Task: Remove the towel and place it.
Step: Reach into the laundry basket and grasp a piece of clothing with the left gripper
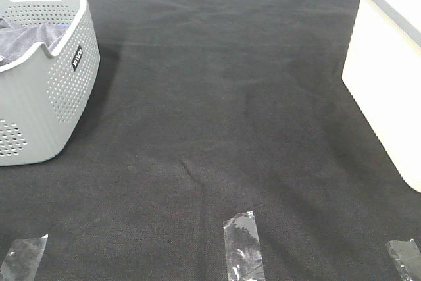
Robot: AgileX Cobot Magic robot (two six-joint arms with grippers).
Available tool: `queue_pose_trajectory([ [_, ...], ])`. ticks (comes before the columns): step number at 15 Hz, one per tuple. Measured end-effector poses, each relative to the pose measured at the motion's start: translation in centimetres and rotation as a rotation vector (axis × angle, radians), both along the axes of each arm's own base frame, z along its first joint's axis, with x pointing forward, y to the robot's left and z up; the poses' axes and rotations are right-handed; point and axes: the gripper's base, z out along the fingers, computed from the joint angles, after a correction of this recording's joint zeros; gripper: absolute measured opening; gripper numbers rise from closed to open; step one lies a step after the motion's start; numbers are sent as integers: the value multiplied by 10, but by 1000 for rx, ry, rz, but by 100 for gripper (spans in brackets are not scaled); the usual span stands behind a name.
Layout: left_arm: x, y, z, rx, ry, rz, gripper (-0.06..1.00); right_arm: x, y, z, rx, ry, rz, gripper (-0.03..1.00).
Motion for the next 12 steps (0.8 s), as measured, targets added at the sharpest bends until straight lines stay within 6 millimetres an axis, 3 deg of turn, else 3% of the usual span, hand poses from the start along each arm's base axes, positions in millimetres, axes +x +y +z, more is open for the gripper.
queue_pose_trajectory([
  [12,0,1,0,15,0,10,99,0,0,0,0,0,0,75],
])
